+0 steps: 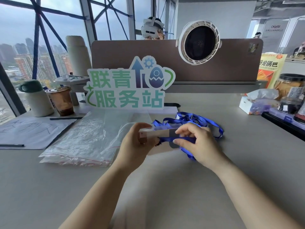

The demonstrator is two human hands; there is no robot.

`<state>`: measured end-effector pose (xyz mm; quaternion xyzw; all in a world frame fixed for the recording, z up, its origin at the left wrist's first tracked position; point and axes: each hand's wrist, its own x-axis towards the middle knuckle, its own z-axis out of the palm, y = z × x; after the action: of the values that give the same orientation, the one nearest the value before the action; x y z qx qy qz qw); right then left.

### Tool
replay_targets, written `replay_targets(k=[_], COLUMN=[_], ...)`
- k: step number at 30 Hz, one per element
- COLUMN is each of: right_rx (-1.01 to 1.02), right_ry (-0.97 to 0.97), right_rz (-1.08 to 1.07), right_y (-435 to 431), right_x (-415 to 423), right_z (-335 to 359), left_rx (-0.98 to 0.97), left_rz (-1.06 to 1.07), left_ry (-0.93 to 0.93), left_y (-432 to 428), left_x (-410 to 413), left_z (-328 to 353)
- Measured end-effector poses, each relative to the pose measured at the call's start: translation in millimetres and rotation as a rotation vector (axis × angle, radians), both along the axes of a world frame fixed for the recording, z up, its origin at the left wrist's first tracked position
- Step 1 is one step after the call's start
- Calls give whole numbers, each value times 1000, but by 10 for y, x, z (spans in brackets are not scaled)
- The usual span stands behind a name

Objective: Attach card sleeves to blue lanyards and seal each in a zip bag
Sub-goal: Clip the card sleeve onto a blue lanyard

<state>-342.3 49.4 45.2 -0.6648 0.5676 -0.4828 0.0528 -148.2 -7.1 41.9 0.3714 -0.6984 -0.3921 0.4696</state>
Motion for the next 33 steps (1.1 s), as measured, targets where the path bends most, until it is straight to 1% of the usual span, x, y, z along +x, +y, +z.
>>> replay_targets(k=[3, 8, 10, 14, 17, 20, 22, 24, 25, 27, 30, 31, 33], right_rx=[94, 57, 57, 95, 131, 179, 227, 296, 325, 349, 311, 255, 71], right_ry=[-102, -186, -214, -270, -343, -373, -286, -196, -187, -117, 191, 251, 310], right_rz=[74, 61, 51, 96, 150, 172, 170, 179, 201, 216, 97, 65, 64], right_y=[42, 70, 60, 33, 18, 4, -5, -14, -13, -20, -26, -17, -4], right_x=[-81, -101, -106, -119, -135, -122, -83, -33, -6, 26, 67, 94, 129], right_z=[80, 125, 115, 95, 78, 38, -1, -34, -44, -85, -142, -130, -81], left_rx=[-6, -3, 13, 107, 227, 341, 375, 343, 324, 301, 208, 158, 84], left_rz=[4, -92, -116, -214, -321, -287, -191, -68, -21, 65, 194, 217, 240], left_ry=[8, -21, 31, 117, 252, 489, 618, 639, 639, 624, 478, 400, 246], left_y=[-44, -26, -14, 0, -4, -46, -95, -135, -146, -165, -143, -109, -58], left_x=[69, 47, 29, 36, 67, 63, 58, 63, 70, 71, 61, 54, 39], left_z=[8, 0, -8, 17, 57, 63, 53, 33, 24, 2, 8, 31, 53])
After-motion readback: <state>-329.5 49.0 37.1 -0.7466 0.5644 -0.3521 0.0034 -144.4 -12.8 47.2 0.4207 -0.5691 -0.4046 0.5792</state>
